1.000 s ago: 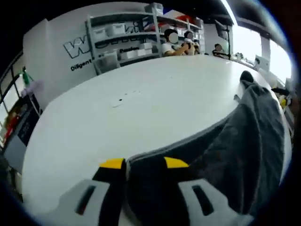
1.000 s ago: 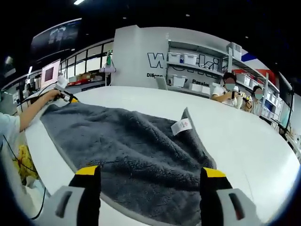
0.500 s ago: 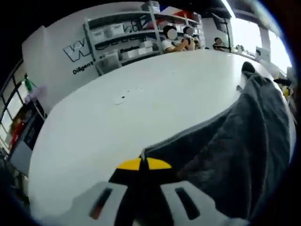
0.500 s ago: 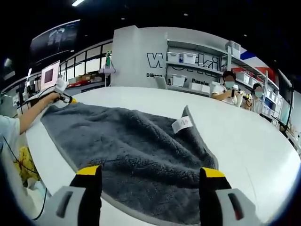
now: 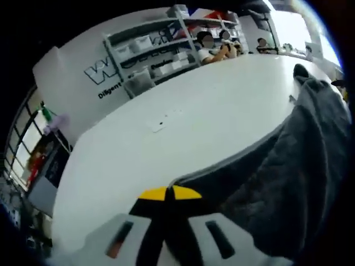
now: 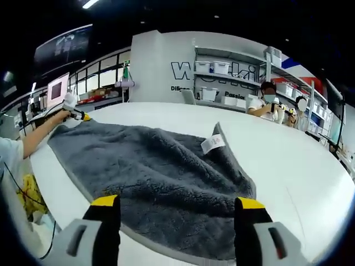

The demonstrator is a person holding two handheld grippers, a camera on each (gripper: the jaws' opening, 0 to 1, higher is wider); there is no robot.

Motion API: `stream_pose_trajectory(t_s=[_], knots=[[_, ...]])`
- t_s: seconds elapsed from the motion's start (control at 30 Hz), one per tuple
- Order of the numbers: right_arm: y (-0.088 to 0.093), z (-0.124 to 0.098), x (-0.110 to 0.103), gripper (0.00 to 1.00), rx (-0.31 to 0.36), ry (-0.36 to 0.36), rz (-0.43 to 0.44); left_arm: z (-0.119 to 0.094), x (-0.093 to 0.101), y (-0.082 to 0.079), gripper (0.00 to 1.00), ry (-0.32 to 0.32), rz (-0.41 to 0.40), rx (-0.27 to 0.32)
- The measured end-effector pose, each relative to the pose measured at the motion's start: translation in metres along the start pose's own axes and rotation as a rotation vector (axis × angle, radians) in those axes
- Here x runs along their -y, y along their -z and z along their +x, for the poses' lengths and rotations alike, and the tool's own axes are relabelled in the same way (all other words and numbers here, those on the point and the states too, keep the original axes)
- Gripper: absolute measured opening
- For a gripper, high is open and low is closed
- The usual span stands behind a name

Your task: Fold the towel on the table until its edges align and the towel forms a compact rectangular stack.

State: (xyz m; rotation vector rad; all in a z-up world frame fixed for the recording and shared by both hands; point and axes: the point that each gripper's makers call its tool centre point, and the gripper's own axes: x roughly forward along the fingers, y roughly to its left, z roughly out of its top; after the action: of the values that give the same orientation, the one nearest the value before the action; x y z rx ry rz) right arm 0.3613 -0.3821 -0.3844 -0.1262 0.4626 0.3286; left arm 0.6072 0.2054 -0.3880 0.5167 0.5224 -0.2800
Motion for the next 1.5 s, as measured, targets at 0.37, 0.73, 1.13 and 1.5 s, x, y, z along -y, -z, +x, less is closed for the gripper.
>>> stream_pose_trajectory(t_s=[0.37,0.73,1.13,1.5], knots=[[-0.002,0.003,-0.002,0.88,-0.006,-0.008,-0.006,0.012,-0.036,0.022,0.03,-0.112,0.029,-0.102],[-0.005,0.007,0.003,0.88,-0.010,-0.004,-0.010,0.024,-0.061,0.029,0.03,-0.166,0.083,-0.156],[-0.007,0.012,-0.001,0.88,-0.012,-0.011,-0.015,0.027,-0.099,0.040,0.03,-0.225,0.060,-0.203],[-0.008,0.017,-0.004,0.88,-0.012,-0.022,-0.014,0.019,-0.105,0.051,0.05,-0.244,0.024,-0.206]])
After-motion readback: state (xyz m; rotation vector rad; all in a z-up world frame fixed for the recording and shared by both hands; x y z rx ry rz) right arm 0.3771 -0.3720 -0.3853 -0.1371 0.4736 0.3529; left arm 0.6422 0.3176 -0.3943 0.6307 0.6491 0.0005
